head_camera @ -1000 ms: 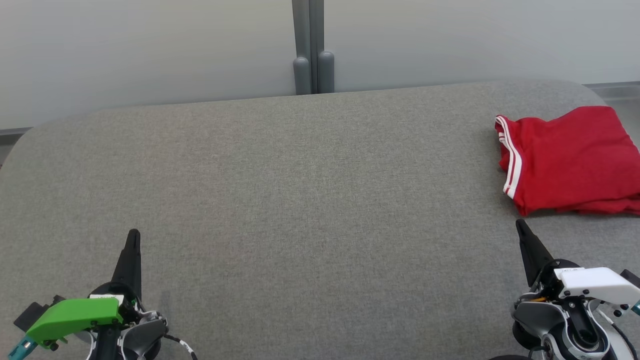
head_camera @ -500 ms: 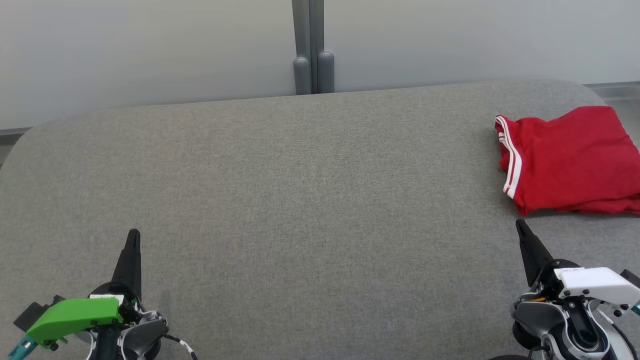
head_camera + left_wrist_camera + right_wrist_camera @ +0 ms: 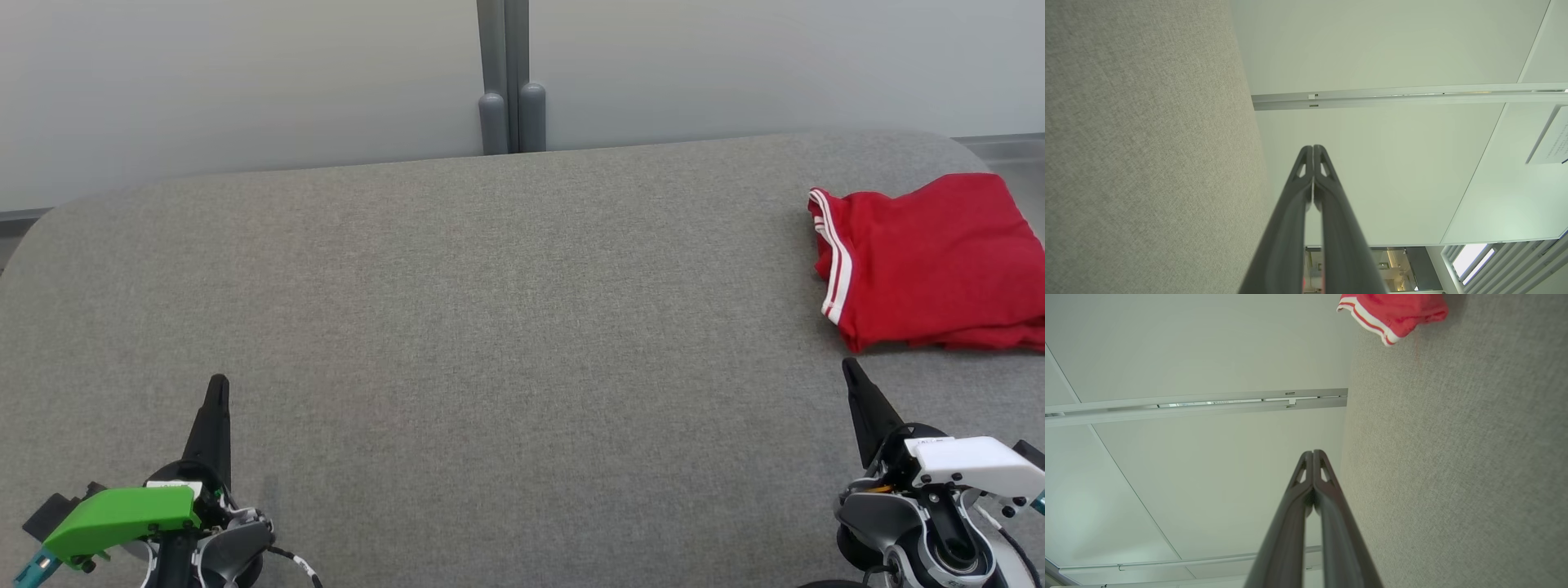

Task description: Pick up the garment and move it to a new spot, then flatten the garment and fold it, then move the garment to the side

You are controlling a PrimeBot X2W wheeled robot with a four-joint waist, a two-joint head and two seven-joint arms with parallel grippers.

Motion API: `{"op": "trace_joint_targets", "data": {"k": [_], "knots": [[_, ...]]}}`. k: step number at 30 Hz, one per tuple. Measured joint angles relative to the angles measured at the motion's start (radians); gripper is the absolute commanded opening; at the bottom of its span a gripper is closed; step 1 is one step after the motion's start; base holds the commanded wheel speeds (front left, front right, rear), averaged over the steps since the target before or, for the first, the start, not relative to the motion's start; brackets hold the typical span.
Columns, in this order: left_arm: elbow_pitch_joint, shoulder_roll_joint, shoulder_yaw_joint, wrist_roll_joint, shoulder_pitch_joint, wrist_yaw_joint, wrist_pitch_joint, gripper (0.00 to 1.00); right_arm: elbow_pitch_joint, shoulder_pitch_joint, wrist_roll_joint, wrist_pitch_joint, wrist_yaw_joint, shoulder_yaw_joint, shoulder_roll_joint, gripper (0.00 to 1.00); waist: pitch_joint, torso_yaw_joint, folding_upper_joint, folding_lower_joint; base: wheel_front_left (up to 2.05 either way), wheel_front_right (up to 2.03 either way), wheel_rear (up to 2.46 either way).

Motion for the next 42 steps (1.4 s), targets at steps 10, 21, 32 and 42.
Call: {"op": "trace_joint_targets", "data": {"k": [10, 21, 32, 42], "knots": [[0.0, 0.0, 0.0, 0.0, 0.0, 0.0, 0.0, 0.0, 0.0, 0.0, 0.0, 0.0, 0.0, 0.0, 0.0, 0.0, 0.0, 0.0, 0.0, 0.0, 0.0, 0.0, 0.0], [0.0, 0.0, 0.0, 0.0, 0.0, 0.0, 0.0, 0.0, 0.0, 0.0, 0.0, 0.0, 0.0, 0.0, 0.0, 0.0, 0.0, 0.0, 0.0, 0.0, 0.0, 0.0, 0.0], [0.0, 0.0, 0.0, 0.0, 0.0, 0.0, 0.0, 0.0, 0.0, 0.0, 0.0, 0.0, 0.0, 0.0, 0.0, 0.0, 0.0, 0.0, 0.0, 0.0, 0.0, 0.0, 0.0], [0.0, 0.0, 0.0, 0.0, 0.0, 0.0, 0.0, 0.0, 0.0, 0.0, 0.0, 0.0, 0.0, 0.0, 0.0, 0.0, 0.0, 0.0, 0.0, 0.0, 0.0, 0.0, 0.0]]}}
